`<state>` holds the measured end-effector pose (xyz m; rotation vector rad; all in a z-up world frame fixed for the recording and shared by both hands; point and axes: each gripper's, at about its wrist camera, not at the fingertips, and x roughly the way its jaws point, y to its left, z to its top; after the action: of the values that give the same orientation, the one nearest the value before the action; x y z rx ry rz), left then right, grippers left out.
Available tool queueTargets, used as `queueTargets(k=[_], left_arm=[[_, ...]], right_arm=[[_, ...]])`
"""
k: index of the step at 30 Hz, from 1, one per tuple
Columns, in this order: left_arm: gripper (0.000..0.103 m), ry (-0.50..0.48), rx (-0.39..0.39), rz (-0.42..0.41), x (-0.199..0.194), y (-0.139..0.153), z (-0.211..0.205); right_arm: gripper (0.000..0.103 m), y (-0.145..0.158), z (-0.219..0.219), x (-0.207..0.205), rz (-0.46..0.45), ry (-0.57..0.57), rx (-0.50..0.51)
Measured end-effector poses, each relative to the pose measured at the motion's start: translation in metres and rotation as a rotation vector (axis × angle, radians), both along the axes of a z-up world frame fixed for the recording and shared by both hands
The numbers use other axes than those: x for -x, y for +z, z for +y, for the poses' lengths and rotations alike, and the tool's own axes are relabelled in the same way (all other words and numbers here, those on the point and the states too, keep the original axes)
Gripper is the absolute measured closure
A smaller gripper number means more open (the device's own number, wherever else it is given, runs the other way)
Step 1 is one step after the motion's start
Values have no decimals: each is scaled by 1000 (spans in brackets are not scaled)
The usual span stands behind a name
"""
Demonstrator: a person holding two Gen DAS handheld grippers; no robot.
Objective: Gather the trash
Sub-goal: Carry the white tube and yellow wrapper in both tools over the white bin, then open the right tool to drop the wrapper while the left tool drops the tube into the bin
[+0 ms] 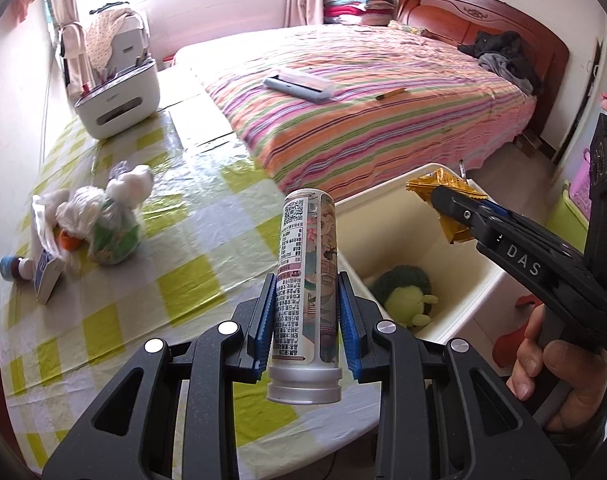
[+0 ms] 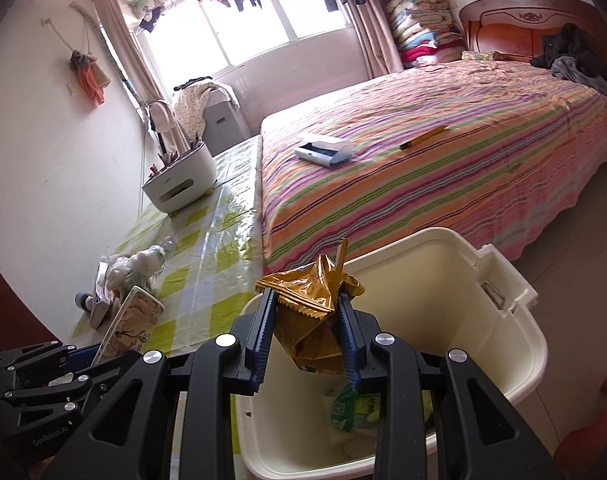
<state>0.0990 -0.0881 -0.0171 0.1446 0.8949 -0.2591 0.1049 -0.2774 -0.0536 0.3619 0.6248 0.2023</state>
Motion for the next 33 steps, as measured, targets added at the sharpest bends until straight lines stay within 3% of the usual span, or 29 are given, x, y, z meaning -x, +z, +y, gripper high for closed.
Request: queueTargets(k=[9, 15, 20, 33], left_arm=[[74, -48, -9, 8, -3, -3, -24], [74, -68, -10, 9, -5, -5, -35], [74, -77, -13, 20, -9, -8, -41], [73, -90, -12, 25, -15, -14, -47]], right_arm=[[71, -3, -17, 3, 5, -32, -22], [55, -3, -24, 4, -1, -49, -44], [54, -2, -29, 4, -7, -58, -66], [39, -8, -48, 1, -1, -34, -220]])
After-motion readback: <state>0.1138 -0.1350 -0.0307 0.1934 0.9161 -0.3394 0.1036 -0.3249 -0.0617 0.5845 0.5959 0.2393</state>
